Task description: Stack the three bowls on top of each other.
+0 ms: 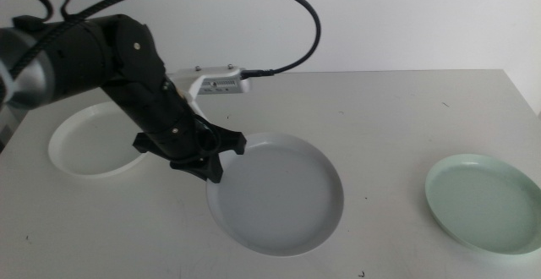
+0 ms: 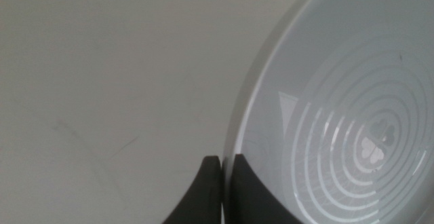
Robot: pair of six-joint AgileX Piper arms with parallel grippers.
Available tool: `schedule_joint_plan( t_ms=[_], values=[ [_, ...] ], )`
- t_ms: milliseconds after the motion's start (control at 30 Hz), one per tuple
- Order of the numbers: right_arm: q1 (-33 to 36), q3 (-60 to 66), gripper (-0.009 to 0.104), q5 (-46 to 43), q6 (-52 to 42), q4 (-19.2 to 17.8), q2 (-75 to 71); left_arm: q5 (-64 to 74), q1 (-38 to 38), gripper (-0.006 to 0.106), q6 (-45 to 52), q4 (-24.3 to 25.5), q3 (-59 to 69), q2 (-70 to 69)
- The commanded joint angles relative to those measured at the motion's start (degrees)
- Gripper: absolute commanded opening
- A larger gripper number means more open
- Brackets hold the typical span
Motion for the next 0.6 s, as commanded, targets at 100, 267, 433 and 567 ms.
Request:
schedule_joint_plan(
  t_ms=[100, 267, 433, 567],
  values=[
    [-0.38, -0.45, 0.046, -4.13, -0.5, -0.65, 0.11, -1.82, -4.1, 0.0, -2.09, -1.65, -5.87, 2.28],
    [-0.38, -0.45, 0.046, -4.13, -0.5, -0.65, 0.11, -3.58, -5.83, 0.0, -2.44, -1.82, -7.48, 6.02],
    [-0.38, -0.45, 0.046, -4.13, -0.5, -0.65, 0.11, -5.36, -6.21, 0.0, -2.44, -2.14, -7.53, 9.05],
    [-0.38, -0.45, 0.046, -4.13, -0.5, -0.65, 0.11, -6.19, -6.21, 0.0, -2.09, -2.15, -7.53, 10.77]
  ],
)
